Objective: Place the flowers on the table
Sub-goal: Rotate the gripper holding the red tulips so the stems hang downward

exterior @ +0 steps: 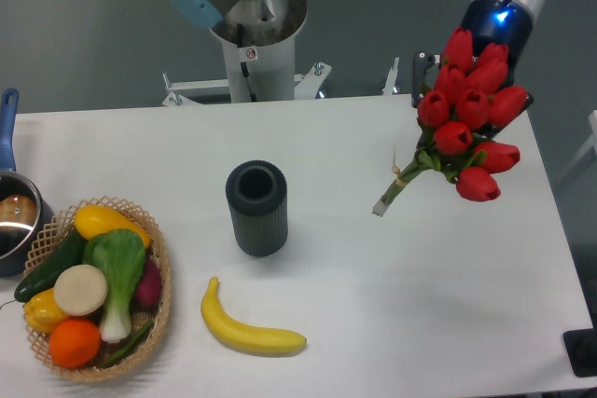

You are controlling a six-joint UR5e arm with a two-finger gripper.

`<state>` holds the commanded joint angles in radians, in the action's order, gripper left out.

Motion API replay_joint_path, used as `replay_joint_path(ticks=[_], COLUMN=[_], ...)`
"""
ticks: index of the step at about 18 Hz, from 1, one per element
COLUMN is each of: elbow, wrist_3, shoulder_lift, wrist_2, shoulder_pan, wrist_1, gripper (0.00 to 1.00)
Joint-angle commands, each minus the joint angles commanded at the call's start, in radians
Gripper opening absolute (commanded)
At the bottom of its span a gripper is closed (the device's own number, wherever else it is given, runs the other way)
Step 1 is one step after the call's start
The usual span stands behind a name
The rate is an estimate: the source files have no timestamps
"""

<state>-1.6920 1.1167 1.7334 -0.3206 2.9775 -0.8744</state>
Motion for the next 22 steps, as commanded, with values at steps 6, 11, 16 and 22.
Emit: replay_joint_path(ticks=[6,11,16,22], elbow=[-0.009,-0.014,-0.008,0.002], wrist_3=[0.017,0.020,0.020,0.089], shoulder_lift=[-0.009,-0.032,-0.041,0.044], wrist_2=[-0.077,-0.275,-0.526,-0.891], shoulder_pan=[-0.002,-0.012,-0.038,-0.165], wrist_1=[0.002,-0.002,-0.002,-0.003], gripper=[0.44,0.44,0.43,0.45])
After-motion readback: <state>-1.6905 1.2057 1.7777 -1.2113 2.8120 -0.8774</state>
